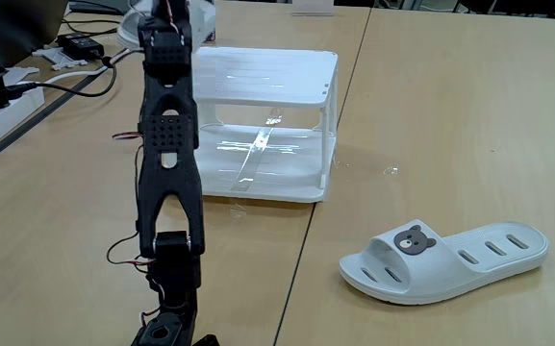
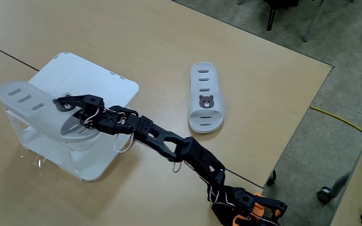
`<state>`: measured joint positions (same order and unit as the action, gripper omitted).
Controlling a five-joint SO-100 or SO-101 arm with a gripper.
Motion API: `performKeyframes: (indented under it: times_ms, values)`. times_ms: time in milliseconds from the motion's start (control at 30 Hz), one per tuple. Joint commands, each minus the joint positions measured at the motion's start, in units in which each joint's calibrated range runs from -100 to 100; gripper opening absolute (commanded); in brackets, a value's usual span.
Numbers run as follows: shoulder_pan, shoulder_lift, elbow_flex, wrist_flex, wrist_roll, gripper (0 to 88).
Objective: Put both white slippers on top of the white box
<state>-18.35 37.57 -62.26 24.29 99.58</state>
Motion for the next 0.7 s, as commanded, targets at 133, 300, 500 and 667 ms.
performKeyframes:
  times_ms: [133, 300, 500, 667]
  values:
    - [2.6, 6.7, -14.8, -0.7, 0.4, 0.6]
    - [3.5, 8.5, -14.6, -0.6, 0.4, 0.6]
    - [3.6, 8.6, -13.9, -0.5, 0.4, 12.8]
    - [3.5, 7.7, -13.9, -0.3, 0.4, 25.8]
